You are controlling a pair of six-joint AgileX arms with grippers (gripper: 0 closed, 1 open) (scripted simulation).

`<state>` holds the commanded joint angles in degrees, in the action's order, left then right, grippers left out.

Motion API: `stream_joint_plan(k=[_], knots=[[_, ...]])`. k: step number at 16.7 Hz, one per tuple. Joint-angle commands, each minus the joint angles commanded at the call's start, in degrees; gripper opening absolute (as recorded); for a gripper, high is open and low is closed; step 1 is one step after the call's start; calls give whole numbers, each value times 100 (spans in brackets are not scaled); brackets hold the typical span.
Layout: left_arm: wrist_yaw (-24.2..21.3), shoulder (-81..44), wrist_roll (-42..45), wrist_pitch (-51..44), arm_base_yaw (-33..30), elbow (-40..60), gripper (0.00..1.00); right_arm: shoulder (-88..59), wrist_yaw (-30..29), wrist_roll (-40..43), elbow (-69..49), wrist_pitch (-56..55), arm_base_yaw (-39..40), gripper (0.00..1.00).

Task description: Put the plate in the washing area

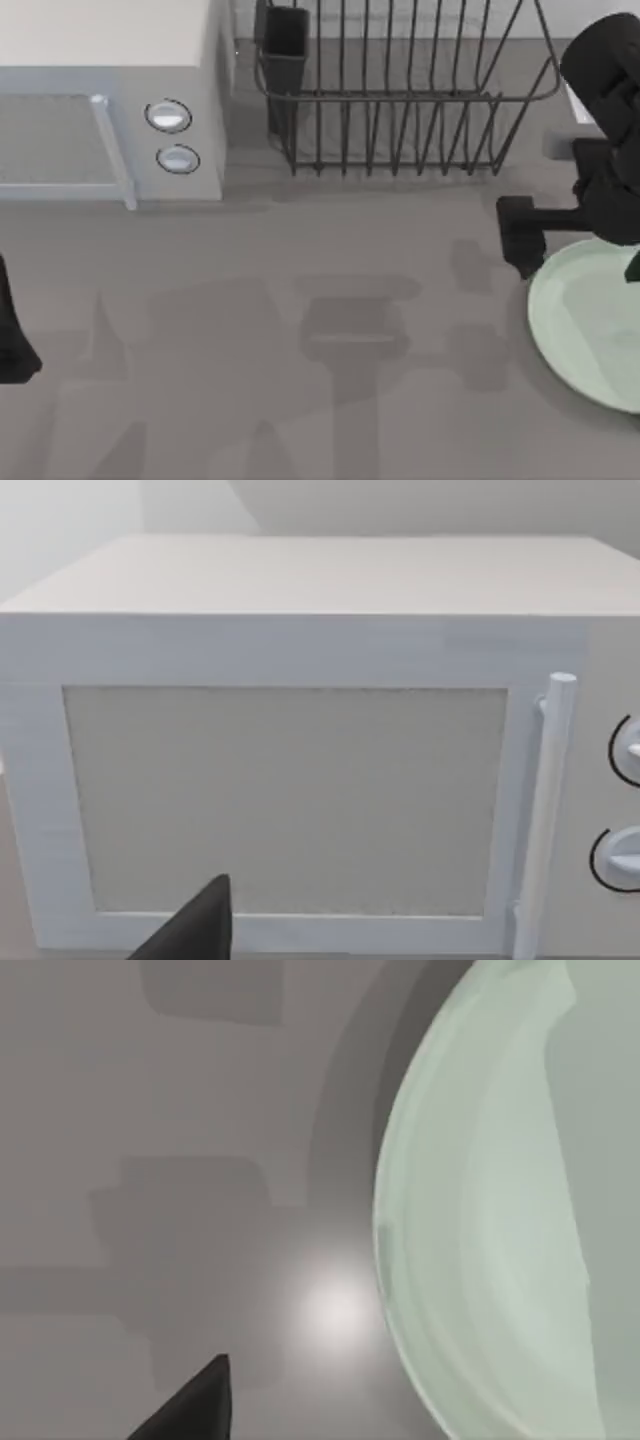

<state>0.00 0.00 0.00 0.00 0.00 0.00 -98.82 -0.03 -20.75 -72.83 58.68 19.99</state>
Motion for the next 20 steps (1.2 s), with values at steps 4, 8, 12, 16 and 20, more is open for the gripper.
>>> stream_joint_plan(k=[4,8,12,16,20], knots=[[0,0,0,0,0,0,100,-614,0,-133,-460,375,128,100],[0,0,0,0,0,0,100,-602,1,-127,-445,364,99,100],[0,0,0,0,0,0,100,-809,0,-134,-167,-60,108,100],[0,0,0,0,0,0,100,-1249,-3,-150,411,-1242,128,100],[0,0,0,0,0,0,100,-1550,-5,-161,795,-1814,142,100]])
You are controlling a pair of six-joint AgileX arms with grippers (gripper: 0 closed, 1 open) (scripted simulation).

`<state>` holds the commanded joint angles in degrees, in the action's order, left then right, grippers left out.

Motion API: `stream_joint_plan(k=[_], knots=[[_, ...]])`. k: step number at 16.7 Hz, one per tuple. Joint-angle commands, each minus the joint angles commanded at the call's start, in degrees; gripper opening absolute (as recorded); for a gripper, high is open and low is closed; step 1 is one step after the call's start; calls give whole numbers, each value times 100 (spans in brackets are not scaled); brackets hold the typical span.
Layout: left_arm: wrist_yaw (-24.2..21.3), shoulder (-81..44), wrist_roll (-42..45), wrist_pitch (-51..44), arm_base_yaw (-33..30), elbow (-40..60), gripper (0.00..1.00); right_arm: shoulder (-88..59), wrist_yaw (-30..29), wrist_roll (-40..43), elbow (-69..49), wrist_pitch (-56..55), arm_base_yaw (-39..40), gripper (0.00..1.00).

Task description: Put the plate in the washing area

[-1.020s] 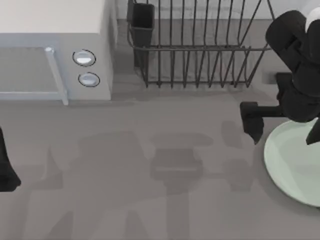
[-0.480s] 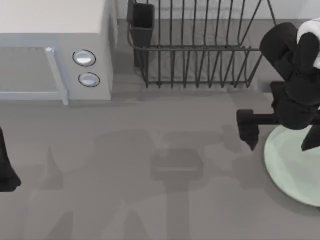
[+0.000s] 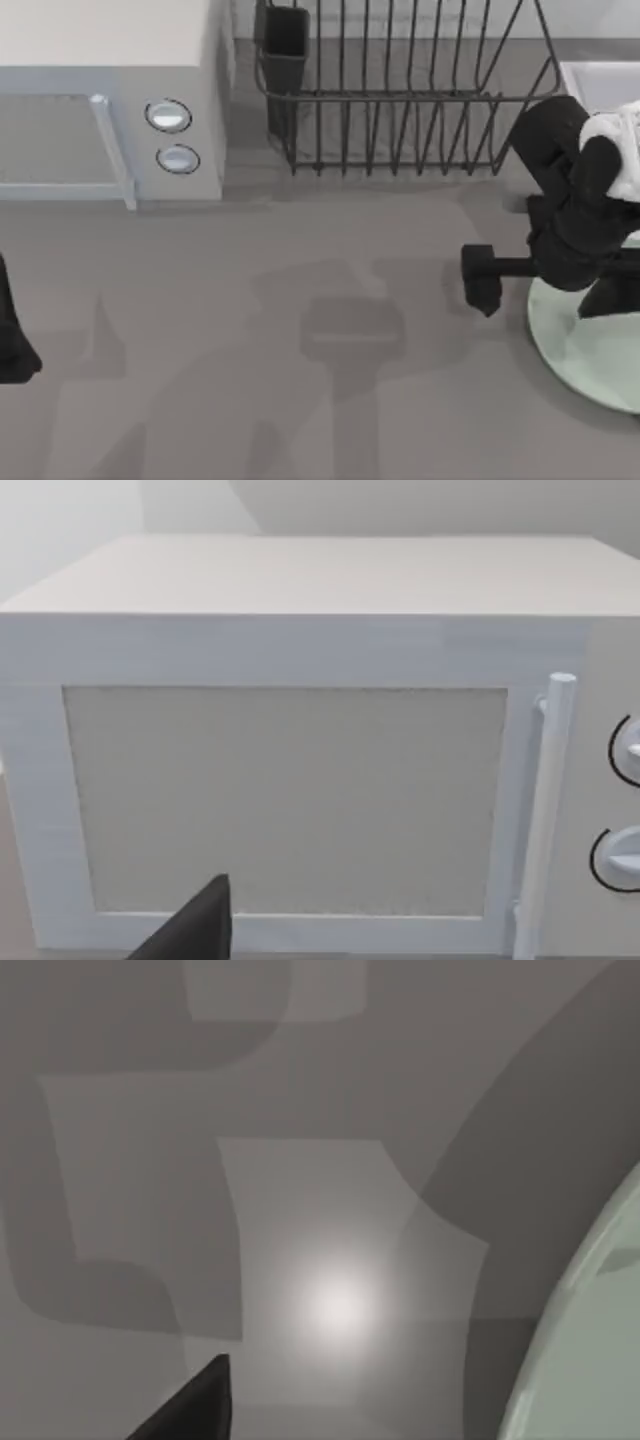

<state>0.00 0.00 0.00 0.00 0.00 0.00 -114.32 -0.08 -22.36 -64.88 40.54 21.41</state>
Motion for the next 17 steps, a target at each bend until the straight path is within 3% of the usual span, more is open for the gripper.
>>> stream_joint_plan(k=[3,16,17], knots=[[0,0,0,0,0,0,100,-2,0,0,3,-4,0,100],[0,0,0,0,0,0,100,-2,0,0,3,-4,0,2],[0,0,0,0,0,0,100,-2,0,0,3,-4,0,0]])
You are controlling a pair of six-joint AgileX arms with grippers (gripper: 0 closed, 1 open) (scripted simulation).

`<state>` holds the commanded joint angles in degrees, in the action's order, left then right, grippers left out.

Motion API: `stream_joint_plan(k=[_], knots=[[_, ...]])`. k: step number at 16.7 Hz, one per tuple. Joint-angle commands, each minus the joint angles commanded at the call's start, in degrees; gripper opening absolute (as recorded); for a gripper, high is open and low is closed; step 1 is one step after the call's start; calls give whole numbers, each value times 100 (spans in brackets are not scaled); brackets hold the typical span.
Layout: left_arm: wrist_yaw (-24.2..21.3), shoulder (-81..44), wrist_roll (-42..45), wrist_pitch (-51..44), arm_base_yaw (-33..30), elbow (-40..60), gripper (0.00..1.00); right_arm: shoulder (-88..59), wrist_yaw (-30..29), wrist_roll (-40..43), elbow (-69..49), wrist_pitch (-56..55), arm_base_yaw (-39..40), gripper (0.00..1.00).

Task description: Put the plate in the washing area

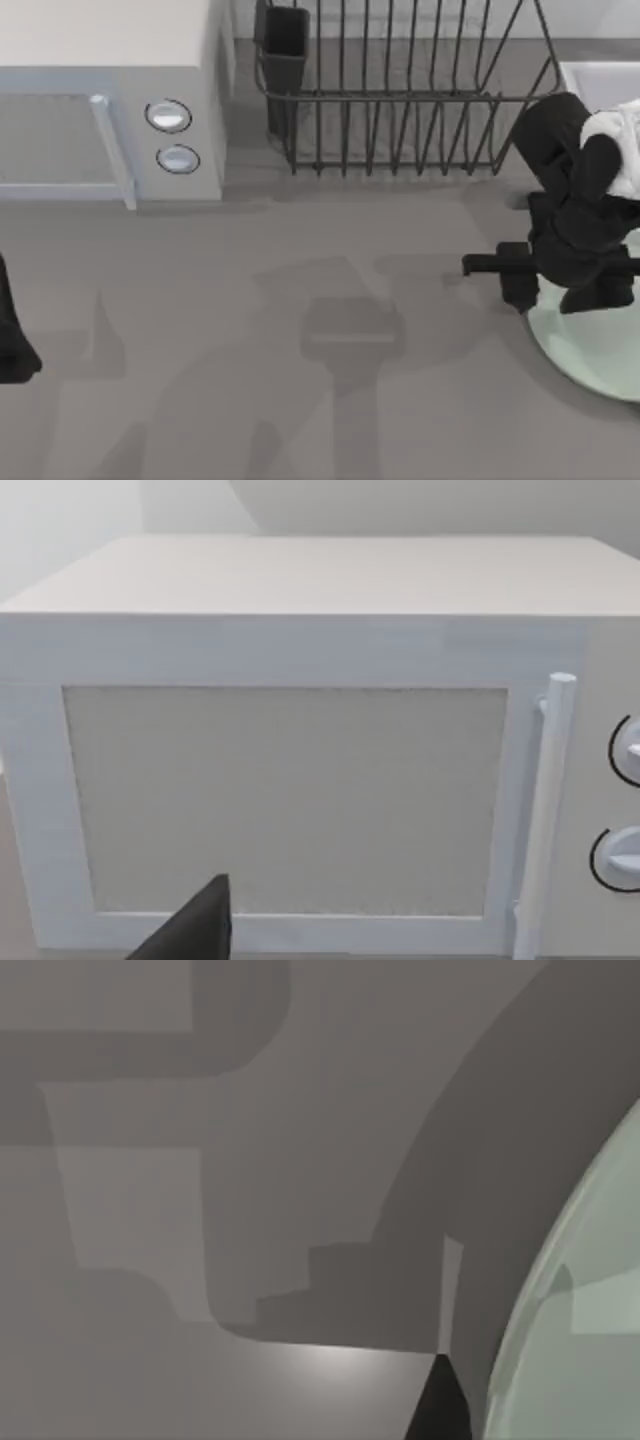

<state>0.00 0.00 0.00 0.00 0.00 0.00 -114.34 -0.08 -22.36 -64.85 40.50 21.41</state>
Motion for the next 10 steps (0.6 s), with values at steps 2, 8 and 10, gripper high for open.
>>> stream_joint_plan(k=[2,8,10], knots=[[0,0,0,0,0,0,100,0,0,0,0,0,0,0],[0,0,0,0,0,0,100,406,-28,7,-144,-17,-65,0],[0,0,0,0,0,0,100,393,-28,5,-222,60,-63,0]])
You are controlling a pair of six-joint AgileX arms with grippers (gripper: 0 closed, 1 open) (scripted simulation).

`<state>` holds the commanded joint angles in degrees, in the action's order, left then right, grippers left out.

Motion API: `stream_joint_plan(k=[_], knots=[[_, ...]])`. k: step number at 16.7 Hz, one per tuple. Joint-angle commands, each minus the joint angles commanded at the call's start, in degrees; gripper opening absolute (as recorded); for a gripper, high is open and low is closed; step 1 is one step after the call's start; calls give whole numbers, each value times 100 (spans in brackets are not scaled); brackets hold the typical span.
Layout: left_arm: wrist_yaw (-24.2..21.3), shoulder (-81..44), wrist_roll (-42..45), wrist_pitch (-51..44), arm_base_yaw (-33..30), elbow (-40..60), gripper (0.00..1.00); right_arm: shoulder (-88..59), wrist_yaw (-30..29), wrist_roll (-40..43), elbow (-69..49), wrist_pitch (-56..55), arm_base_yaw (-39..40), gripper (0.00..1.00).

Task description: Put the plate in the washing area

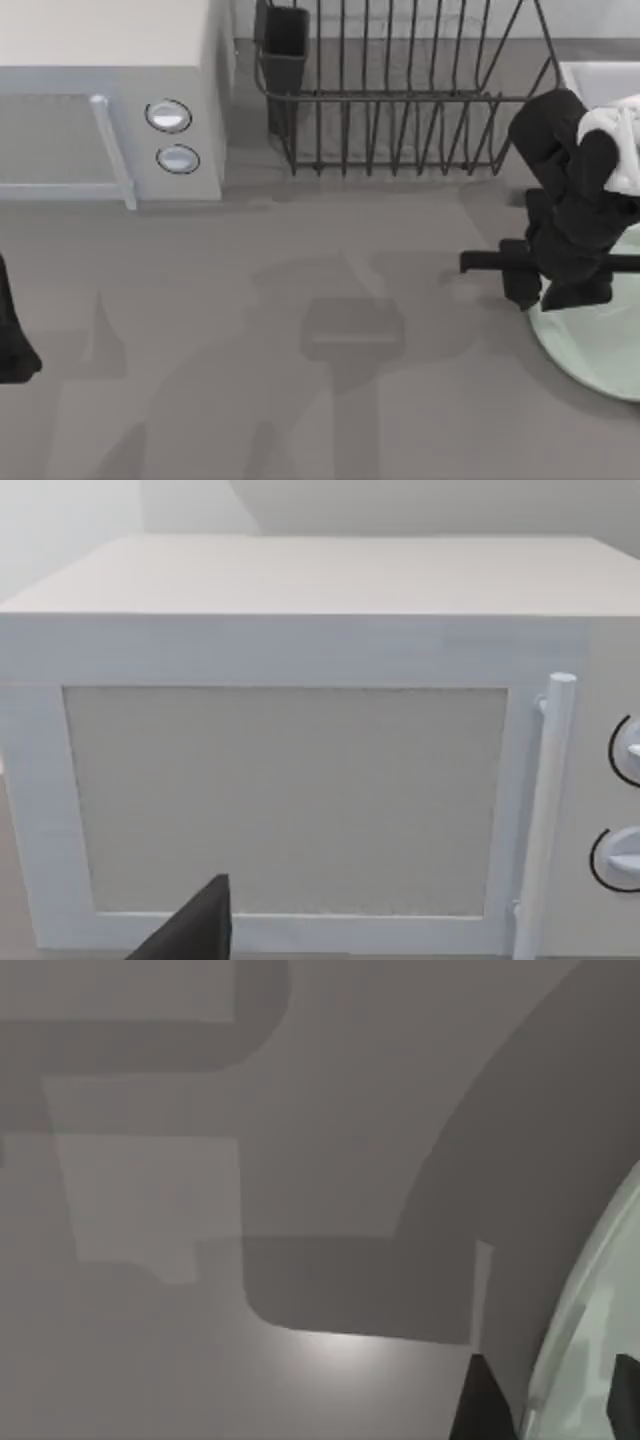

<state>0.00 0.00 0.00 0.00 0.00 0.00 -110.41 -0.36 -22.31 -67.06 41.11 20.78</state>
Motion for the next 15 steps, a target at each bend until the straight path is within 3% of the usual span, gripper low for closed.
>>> stream_joint_plan(k=[4,11,15], knots=[[0,0,0,0,0,0,100,-93,1,-11,-881,878,10,0],[0,0,0,0,0,0,100,-87,4,13,-4120,4184,-14,0],[0,0,0,0,0,0,100,38,6,49,-5386,5469,-48,0]])
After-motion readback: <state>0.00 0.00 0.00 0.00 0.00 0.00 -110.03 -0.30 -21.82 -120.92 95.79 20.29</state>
